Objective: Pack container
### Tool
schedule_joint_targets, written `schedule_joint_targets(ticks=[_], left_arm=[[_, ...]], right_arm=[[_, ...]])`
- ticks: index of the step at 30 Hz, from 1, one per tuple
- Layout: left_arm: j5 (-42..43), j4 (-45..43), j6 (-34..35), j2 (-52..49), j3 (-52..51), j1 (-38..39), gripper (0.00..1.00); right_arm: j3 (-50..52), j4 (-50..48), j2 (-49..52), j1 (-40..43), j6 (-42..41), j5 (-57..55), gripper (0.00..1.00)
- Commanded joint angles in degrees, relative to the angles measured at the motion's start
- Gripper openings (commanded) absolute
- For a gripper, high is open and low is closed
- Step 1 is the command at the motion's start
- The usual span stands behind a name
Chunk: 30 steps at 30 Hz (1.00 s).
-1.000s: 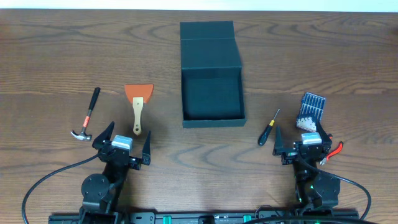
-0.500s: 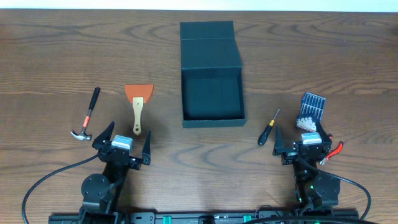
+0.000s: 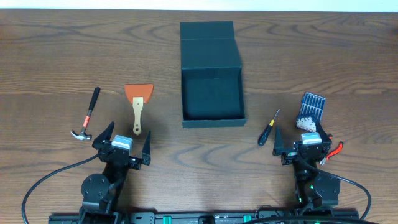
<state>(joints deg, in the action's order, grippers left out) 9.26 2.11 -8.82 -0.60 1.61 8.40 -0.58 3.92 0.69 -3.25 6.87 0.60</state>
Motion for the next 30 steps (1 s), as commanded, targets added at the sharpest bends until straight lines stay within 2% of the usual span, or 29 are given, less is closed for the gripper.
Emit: schedule_joint_targets(ticks=[1,4,6,9,13,18,23,27,30], left_arm=[[1.66,1.97,0.46,-0.11,-0.79,-0.24,0.99],[1.73,0.07,1.46,-0.11,-0.79,-0.24,0.98],[1.57,-1.9,10.34,-0.11,-0.39,-0.24,0.98],[1.46,4.96,17.2,-1.44,3.8,-0.24,0.98],[0.07,17.53,18.34,-7.5,14.93,-0.24,0.99],[-3.96,32.09,18.29,-20.59,31.26,-0.24,0.98],[-0.9,46.56,18.34,-36.04,45.05,-0.24,0.98],[-0.66,52.74,18.4,-44.74,50.53,-0.24,0.98],[-0.63,54.38,19.76,-48.68,52.24,-0.24,0.98]], right_arm=[[0.26,0.11,-0.39,0.33,-5.27,1.55,0.99],[0.26,0.11,-0.13,0.33,-9.49,1.31,0.99],[-0.22,0.22,0.24,0.33,-11.28,1.38,0.99],[-3.13,2.05,1.88,0.33,-12.76,1.4,0.99],[-12.59,10.08,8.39,0.33,-14.56,2.25,0.99],[-27.91,24.37,23.93,0.33,-15.91,2.34,0.99],[-48.92,45.27,41.2,0.26,-18.62,2.32,0.99],[-64.54,61.94,52.59,0.26,-18.56,-2.71,0.99],[-73.24,68.65,58.51,0.26,-18.95,-1.9,0.99]])
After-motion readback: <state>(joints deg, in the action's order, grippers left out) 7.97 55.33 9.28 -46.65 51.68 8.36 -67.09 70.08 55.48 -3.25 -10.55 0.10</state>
